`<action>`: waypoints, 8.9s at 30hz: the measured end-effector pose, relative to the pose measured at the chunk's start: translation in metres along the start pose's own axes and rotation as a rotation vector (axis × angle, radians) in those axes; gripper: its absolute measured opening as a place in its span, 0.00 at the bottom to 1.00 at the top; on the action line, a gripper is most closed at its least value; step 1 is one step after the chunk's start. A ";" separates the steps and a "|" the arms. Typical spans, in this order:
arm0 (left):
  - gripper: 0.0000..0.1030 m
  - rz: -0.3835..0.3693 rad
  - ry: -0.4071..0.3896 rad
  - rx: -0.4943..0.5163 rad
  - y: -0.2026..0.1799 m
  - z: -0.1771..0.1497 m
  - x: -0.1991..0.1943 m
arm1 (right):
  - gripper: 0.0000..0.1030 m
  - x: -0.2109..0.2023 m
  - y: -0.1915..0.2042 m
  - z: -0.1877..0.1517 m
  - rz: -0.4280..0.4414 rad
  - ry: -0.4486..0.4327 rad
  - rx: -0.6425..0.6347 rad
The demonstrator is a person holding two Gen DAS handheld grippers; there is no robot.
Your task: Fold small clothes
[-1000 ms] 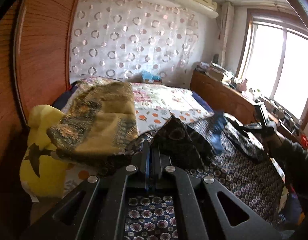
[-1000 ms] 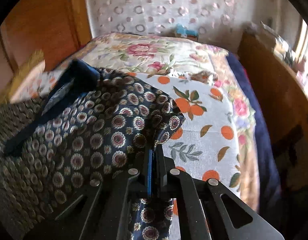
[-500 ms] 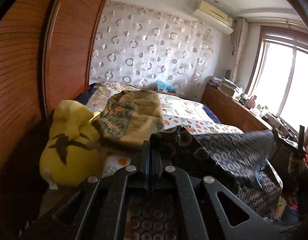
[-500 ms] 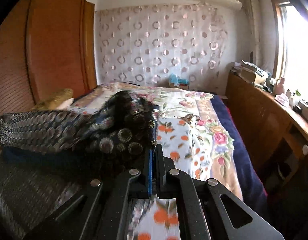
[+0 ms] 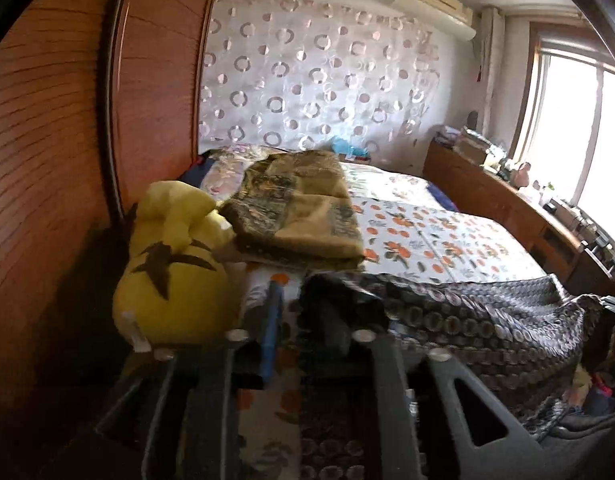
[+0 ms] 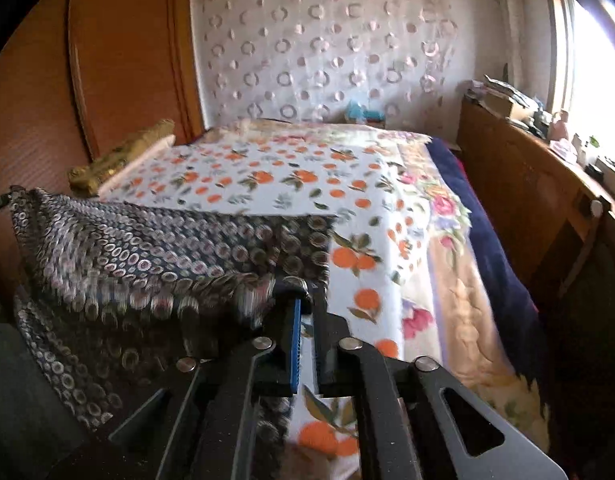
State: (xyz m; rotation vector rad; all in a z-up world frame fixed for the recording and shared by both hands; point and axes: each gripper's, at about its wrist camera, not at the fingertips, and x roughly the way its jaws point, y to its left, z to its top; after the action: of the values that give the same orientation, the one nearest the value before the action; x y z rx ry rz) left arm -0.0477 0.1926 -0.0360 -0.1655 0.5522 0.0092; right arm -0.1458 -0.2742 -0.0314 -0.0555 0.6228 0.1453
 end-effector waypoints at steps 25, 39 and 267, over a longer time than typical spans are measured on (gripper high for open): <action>0.65 0.015 0.155 0.088 -0.005 0.020 0.088 | 0.55 0.019 0.020 0.030 -0.090 -0.060 -0.054; 0.65 -0.003 0.312 0.080 -0.004 -0.012 0.127 | 0.58 0.132 0.046 0.040 0.024 0.138 -0.070; 0.01 -0.144 0.174 0.008 -0.009 -0.015 0.059 | 0.01 0.060 -0.082 0.069 0.098 0.055 0.145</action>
State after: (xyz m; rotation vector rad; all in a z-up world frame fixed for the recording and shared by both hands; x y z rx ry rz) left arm -0.0042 0.1790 -0.0780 -0.1988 0.7123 -0.1483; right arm -0.0456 -0.3419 -0.0100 0.1116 0.6894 0.1939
